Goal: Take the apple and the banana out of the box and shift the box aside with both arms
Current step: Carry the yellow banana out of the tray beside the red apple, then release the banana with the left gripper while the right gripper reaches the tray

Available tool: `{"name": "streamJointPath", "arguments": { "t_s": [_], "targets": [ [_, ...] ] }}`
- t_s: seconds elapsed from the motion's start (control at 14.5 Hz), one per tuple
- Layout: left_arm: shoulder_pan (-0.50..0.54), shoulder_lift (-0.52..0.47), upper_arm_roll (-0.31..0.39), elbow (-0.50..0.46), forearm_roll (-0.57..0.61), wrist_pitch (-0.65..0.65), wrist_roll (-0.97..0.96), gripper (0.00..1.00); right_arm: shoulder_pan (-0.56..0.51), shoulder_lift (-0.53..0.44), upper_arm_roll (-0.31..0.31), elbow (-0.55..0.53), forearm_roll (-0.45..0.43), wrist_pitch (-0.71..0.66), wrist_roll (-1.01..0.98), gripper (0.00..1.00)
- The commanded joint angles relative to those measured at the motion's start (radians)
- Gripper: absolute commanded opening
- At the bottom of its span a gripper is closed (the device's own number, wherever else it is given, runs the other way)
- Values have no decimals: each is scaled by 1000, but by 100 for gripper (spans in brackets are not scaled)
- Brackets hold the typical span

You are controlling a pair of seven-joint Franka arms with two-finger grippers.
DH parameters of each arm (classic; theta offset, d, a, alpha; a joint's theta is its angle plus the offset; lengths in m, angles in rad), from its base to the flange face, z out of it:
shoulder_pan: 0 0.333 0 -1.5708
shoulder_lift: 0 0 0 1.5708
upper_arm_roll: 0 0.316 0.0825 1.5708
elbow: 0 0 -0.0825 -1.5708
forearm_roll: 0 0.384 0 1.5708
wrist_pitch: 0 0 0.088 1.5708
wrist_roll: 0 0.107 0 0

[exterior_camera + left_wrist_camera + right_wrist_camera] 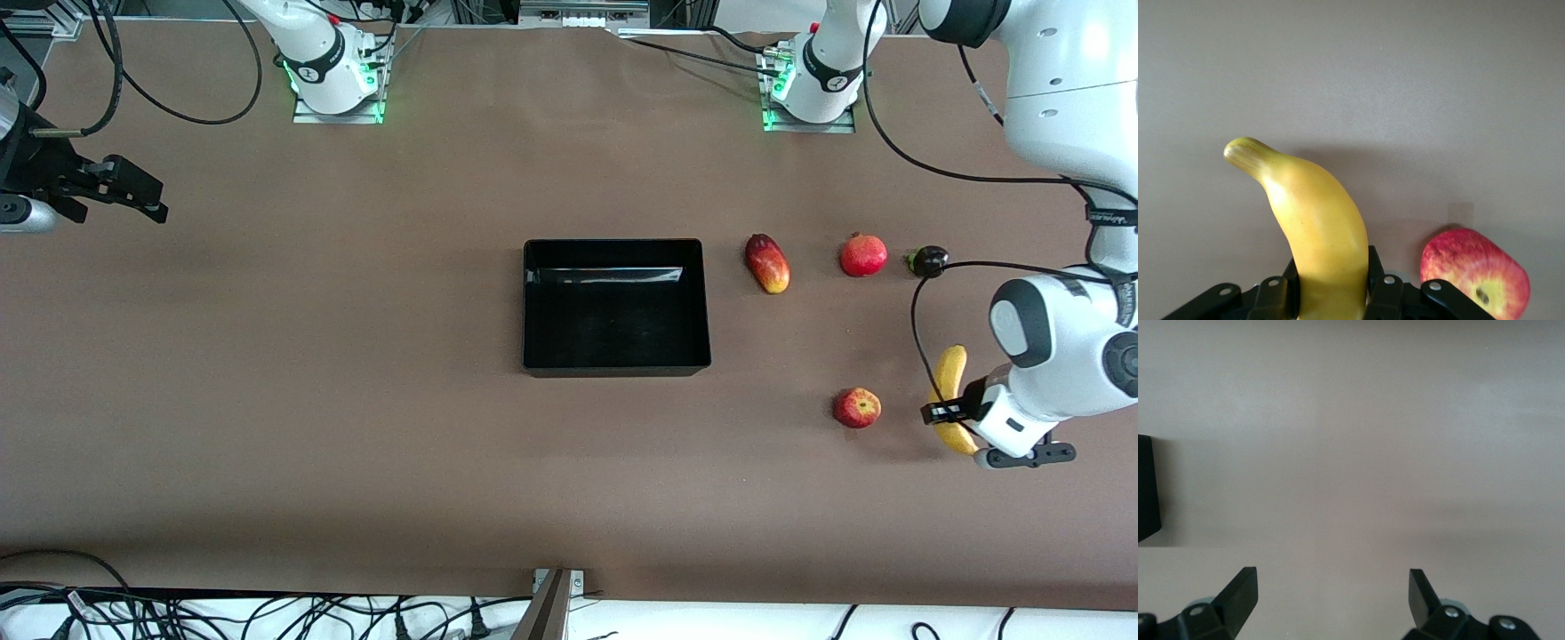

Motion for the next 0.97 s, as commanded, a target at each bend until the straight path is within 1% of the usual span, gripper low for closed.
{"name": "streamJointPath", "arguments": {
  "t_s": [0.0, 0.28, 0.35, 0.48, 0.55, 0.62, 0.69, 0.83, 0.9],
  "targets": [
    [-10, 55, 24, 3, -23, 60, -22, 0, -3, 20, 3, 22, 2, -3, -7, 100],
    [2, 76, 24, 3, -23, 77, -21, 0, 13, 36, 9, 16, 15, -12, -10, 100],
    [4, 76, 24, 3, -24, 91, -22, 0, 29, 53, 9, 20, 15, -3, -10, 100],
    [8, 99, 24, 3, -23, 124, -21, 0, 40, 52, 9, 22, 15, -3, -11, 100],
    [8, 112, 24, 3, -24, 150, -17, 7, 56, 55, 9, 20, 16, -8, -11, 100],
    [8, 119, 24, 3, -23, 166, -16, 25, 69, 63, 9, 17, 16, -20, -13, 100],
    [8, 121, 24, 3, -24, 167, -16, 29, 86, 61, 9, 16, 16, -29, -13, 100],
    [8, 119, 24, 3, -23, 167, -13, 45, 131, 60, 11, 19, 16, -28, -11, 100],
    [7, 119, 24, 3, -23, 166, -11, 68, 154, 61, 11, 19, 18, -31, -13, 100]
  ]
}}
